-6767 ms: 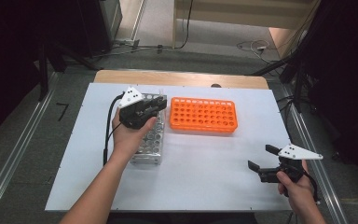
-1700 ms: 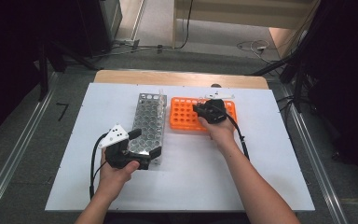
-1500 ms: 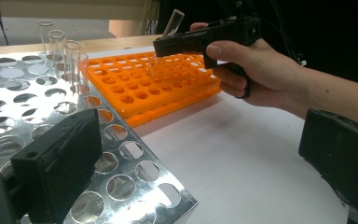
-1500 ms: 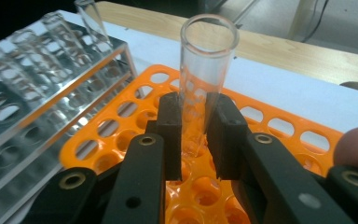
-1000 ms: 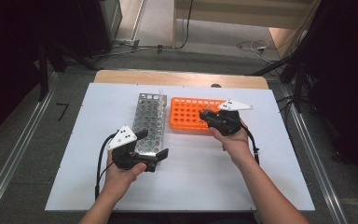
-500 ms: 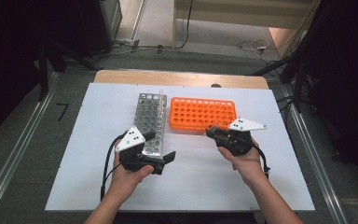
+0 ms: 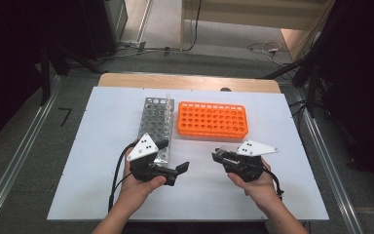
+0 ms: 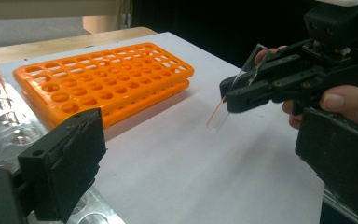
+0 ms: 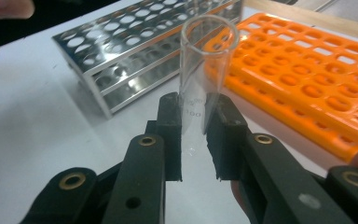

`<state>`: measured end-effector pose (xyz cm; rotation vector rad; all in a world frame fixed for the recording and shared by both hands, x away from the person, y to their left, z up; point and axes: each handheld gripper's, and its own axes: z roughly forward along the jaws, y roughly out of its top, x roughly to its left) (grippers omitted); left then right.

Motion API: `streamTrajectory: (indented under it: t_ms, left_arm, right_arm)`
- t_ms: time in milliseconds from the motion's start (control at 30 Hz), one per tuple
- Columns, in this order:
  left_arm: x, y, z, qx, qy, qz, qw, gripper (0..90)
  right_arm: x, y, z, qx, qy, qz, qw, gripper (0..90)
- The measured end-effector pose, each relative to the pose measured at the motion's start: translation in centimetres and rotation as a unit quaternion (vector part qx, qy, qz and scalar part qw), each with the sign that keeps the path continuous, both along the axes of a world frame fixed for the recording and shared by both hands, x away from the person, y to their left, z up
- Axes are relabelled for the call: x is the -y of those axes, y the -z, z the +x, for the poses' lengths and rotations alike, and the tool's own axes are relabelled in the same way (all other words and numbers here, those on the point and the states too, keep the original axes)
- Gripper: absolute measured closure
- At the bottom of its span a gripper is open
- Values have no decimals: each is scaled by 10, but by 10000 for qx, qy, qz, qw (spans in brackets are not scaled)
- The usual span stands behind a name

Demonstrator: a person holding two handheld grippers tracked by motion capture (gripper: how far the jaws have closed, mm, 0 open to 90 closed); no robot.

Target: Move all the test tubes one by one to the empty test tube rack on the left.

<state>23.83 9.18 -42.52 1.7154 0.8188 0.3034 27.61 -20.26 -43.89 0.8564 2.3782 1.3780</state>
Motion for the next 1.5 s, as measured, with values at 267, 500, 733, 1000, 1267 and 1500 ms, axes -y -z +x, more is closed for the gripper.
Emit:
streamTrajectory:
  t_ms: [267, 500, 733, 1000, 1267, 1500]
  left_arm:
    - [20, -4, -1, 77, 139, 67, 9999, 213]
    - [42, -3, -3, 149, 466, 213, 9986, 429]
    - [51, -2, -4, 192, 588, 169, 9979, 569]
    - [54, 0, -5, 228, 625, 289, 9974, 703]
    - [52, -2, -4, 297, 512, 298, 9978, 743]
    - [49, -2, -4, 305, 461, 296, 9980, 758]
  right_arm:
    - [-19, 4, -10, -25, -344, -84, 9994, 741]
    - [-30, 2, -16, -34, -535, -97, 9985, 741]
    - [-39, 2, -21, -63, -723, -145, 9973, 741]
    - [-44, 0, -25, -66, -829, -159, 9964, 741]
    - [-44, -1, -25, -109, -852, -139, 9962, 737]
    - [-44, -1, -25, -91, -849, -139, 9963, 732]
